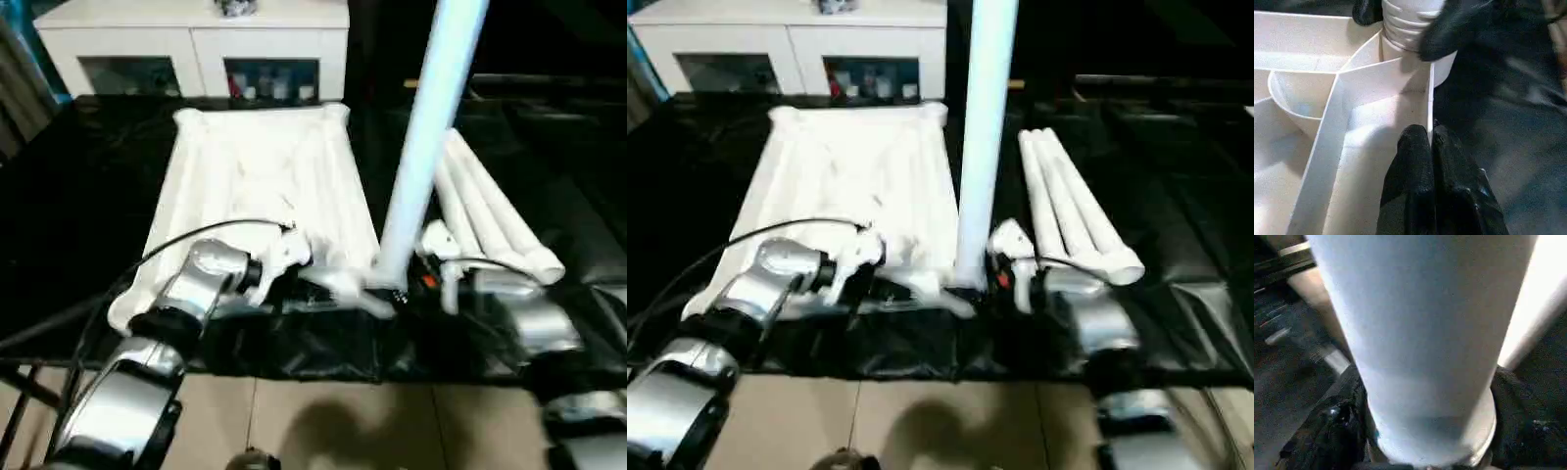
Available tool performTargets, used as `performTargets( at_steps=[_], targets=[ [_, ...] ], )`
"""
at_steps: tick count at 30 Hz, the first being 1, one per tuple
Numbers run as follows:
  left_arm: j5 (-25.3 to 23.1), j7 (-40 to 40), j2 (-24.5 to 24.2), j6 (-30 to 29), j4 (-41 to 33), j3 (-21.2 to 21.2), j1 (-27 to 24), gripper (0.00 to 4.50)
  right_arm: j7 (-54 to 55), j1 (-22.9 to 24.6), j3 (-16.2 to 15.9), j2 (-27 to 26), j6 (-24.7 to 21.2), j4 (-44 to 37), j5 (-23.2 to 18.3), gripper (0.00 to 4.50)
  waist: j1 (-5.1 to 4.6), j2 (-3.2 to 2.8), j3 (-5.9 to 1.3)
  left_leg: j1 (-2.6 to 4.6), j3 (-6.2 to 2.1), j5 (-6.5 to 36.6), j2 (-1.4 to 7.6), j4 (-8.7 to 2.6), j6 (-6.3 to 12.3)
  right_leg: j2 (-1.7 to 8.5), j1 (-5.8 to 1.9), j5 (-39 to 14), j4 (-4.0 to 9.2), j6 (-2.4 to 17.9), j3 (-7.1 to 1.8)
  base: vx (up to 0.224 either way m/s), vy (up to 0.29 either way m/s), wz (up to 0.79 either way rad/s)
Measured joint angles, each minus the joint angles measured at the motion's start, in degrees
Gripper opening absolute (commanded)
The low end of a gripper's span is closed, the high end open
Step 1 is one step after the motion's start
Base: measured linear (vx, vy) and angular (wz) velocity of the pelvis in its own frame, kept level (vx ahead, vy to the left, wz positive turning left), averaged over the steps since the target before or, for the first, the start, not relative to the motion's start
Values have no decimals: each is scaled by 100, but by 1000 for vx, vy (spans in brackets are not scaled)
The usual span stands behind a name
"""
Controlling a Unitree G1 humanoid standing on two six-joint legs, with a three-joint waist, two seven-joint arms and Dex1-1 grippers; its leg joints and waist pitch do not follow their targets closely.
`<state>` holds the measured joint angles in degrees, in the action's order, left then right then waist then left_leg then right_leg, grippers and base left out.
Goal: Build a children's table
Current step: Rotate leg to tighten
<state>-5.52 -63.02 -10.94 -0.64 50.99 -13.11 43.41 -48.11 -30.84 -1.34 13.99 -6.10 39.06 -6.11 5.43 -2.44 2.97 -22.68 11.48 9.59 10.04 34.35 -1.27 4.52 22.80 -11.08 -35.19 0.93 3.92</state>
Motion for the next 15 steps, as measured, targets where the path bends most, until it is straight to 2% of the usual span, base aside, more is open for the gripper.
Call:
performTargets(
  at_steps=[3,7,8,10,15],
  targets=[
    [-92,647,329,-282,-13,81,24,0,1123,-130,248,-321,-80,157,80,275,-106,1,-1,9,2,1,-4,-3,0,1,-7,2,12,3,-6,0,0,0],
    [-109,1101,506,-561,-122,101,27,0,1899,-214,406,-594,-122,206,142,275,-118,-2,-2,21,2,1,-4,-20,-1,1,-9,5,6,0,-3,0,0,0],
    [-120,1206,547,-604,-146,103,25,0,2080,-229,459,-667,-97,230,158,310,-117,-2,-2,21,1,1,-3,-21,-1,0,-9,5,6,0,-1,0,0,0],
    [-146,1299,601,-662,-196,102,24,0,2221,-240,491,-705,-63,238,170,347,-113,-2,-2,19,2,2,-4,-27,-2,1,-8,5,9,0,-1,0,0,0],
    [-161,1258,616,-554,-235,86,0,0,2095,-238,528,-701,119,291,167,380,-76,-4,-1,14,2,3,-7,-40,-1,1,-1,5,15,-1,-2,0,0,0]
  ],
)
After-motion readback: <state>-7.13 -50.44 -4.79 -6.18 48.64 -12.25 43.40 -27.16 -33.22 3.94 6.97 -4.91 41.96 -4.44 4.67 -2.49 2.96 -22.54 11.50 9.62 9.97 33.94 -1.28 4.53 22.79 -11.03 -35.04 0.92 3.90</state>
